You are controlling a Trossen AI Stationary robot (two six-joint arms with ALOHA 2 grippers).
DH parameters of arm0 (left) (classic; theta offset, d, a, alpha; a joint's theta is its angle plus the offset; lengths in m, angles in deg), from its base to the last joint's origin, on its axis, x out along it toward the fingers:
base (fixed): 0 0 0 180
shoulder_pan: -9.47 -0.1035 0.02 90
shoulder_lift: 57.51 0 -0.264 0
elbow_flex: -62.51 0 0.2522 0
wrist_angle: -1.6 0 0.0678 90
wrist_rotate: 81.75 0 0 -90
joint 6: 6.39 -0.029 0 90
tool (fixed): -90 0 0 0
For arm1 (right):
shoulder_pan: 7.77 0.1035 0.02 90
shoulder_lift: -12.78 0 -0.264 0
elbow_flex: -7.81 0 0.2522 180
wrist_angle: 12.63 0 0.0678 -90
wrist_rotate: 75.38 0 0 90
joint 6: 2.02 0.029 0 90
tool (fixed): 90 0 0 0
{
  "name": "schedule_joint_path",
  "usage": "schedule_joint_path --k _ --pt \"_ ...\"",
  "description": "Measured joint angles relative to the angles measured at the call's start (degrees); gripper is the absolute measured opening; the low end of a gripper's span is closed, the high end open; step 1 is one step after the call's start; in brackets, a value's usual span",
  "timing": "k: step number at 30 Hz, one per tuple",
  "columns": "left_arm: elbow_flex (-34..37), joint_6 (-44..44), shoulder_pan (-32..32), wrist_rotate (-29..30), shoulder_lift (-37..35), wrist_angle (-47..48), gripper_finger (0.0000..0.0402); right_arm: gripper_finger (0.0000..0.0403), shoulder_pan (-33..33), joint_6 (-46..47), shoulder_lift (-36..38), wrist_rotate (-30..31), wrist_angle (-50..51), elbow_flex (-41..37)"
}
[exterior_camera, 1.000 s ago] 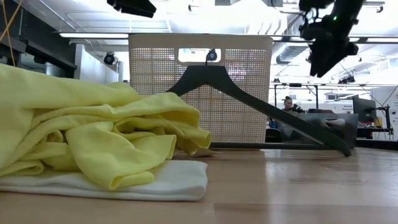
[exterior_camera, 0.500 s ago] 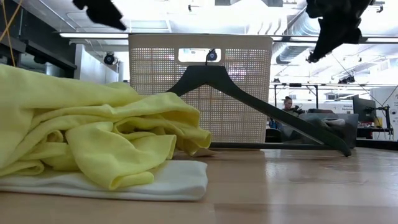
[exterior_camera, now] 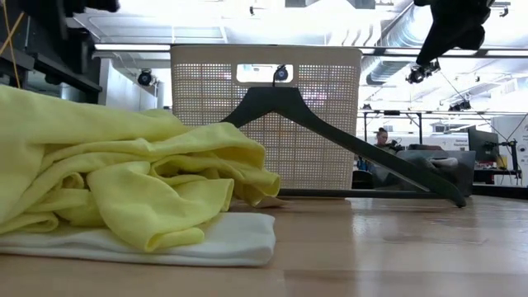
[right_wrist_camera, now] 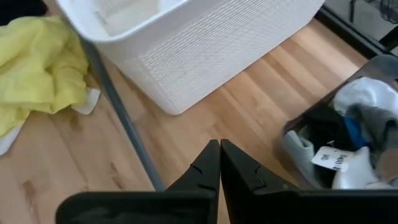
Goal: Pick & Place Cloths
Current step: Put the bottom black underwear into the wire basket
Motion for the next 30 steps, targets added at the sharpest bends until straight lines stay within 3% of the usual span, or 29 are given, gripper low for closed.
schedule_joint_path --k 11,17,30 --pt "0.09 15.33 17.99 1.7 4.86 1.03 0.0317 0.0003 3.44 0.36 -2.22 0.74 -1.13 0.0" --pt "3.69 21.65 25.56 2.07 8.22 0.87 0.0317 0.0002 5.23 0.42 -2.39 1.34 -1.77 0.0" --pt "9.32 32.77 32.17 3.91 10.88 -3.43 0.0317 0.0002 9.44 1.76 -2.39 4.55 -1.75 0.0"
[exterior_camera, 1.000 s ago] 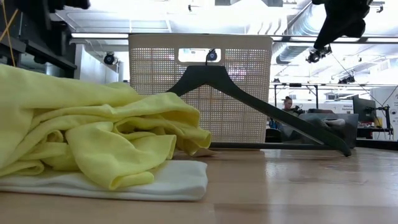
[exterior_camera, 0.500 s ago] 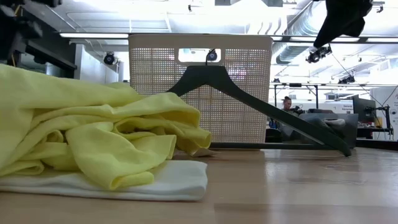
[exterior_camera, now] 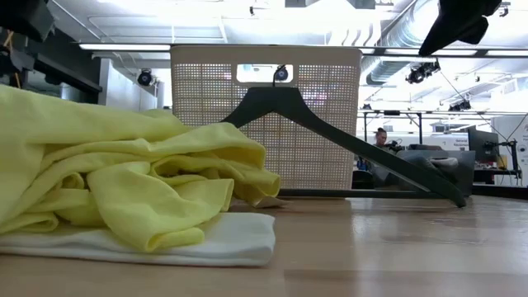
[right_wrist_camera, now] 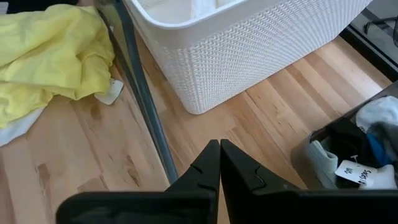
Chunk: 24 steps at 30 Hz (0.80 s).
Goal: Pick & Place Cloths
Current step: Put the bottom black underwear into the wire basket
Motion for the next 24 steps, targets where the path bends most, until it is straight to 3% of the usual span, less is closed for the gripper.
schedule_joint_path --k 16,24 --pt "5.74 15.62 -0.17 0.64 0.0 -3.41 0.0317 0.0002 2.69 0.52 0.0 1.22 -0.84 0.0" --pt "12.17 17.45 -0.17 0.58 0.0 -10.43 0.0317 0.0002 2.67 0.51 0.0 1.25 -1.69 0.0"
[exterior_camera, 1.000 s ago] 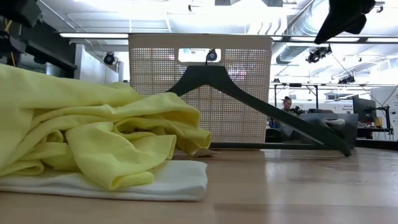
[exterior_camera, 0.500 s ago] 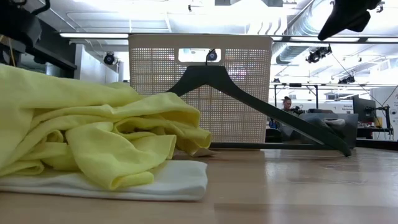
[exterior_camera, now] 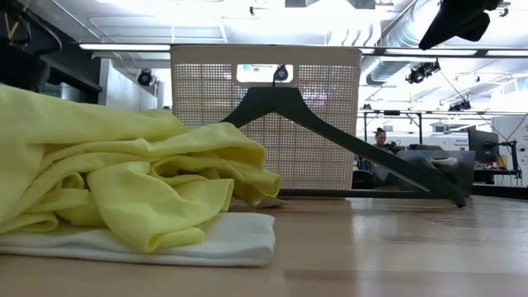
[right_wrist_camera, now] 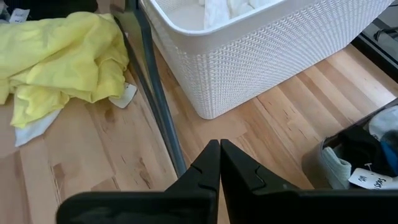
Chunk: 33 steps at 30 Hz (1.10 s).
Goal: Pick & Place Cloths
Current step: Put the bottom black underwear into the wire basket
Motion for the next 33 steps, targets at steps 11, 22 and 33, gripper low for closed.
schedule_joint_path --k 11,22,33 --pt "6.58 0.25 0.0 0.53 -0.07 -6.47 0.0315 0.0002 0.0 0.0 0.0 0.0 -1.74 0.0" --pt "7.21 -4.55 0.0 1.89 -0.03 -9.19 0.0149 0.0002 0.0 0.0 -0.02 -0.01 -2.09 0.0" --pt "5.68 -10.28 0.0 1.73 0.07 -12.45 0.002 0.0002 0.0 -0.02 -0.02 -0.02 -2.37 0.0"
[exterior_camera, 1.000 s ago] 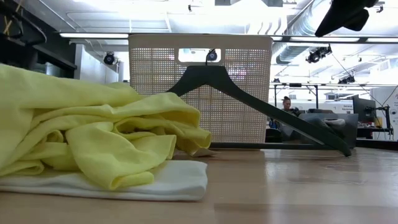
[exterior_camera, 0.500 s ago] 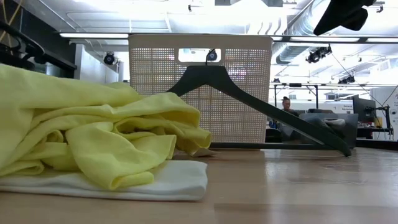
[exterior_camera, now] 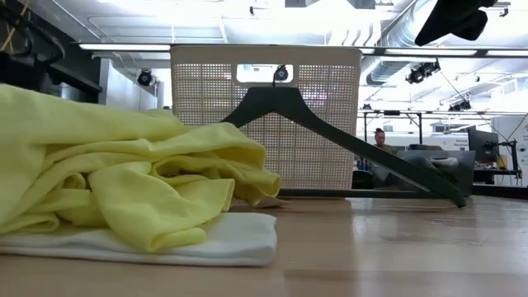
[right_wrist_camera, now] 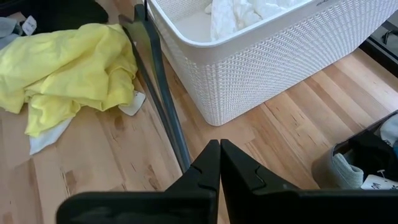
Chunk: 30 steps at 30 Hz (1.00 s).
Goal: Pick & Place Cloths
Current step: Put the bottom black underwear into the wire basket
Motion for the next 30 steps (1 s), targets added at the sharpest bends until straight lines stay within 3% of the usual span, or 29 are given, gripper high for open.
schedule_joint_path --k 8,23,30 --pt "-11.05 -8.27 0.0 7.81 -0.02 8.79 0.0013 0.0003 0.0 0.0 0.0 0.0 -0.2 0.0" --pt "-33.78 -9.27 0.0 23.16 -0.07 37.65 0.0013 0.0003 0.0 -0.22 0.0 0.01 -0.17 0.0" --pt "-46.73 -11.24 0.0 31.75 -0.07 46.88 0.0013 0.0003 0.0 -0.18 0.0 0.02 -0.16 0.0"
